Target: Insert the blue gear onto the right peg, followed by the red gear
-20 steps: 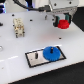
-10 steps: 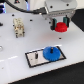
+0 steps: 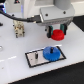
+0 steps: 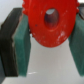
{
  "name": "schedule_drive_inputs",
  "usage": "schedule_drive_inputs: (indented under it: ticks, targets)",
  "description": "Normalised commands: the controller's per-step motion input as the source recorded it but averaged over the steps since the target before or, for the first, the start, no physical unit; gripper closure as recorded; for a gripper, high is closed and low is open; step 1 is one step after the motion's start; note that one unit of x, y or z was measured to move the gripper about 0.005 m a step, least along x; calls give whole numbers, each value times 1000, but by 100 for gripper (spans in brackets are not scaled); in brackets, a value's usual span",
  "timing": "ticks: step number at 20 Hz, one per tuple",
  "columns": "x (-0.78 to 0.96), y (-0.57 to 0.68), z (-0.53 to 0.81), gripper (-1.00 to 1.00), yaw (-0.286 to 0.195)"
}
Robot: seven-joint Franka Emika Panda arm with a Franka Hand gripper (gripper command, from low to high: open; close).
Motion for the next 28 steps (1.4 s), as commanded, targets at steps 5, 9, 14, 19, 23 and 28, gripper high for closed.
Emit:
schedule_drive_inputs:
  ticks: [5,9,14,19,23,28]
  targets:
    - [599,-255,24,100,0]
    - [543,-245,-4,100,0]
    - [222,-161,-86,100,0]
    - [148,-46,-103,100,0]
    - [142,-14,325,100,0]
    - [55,-3,222,100,0]
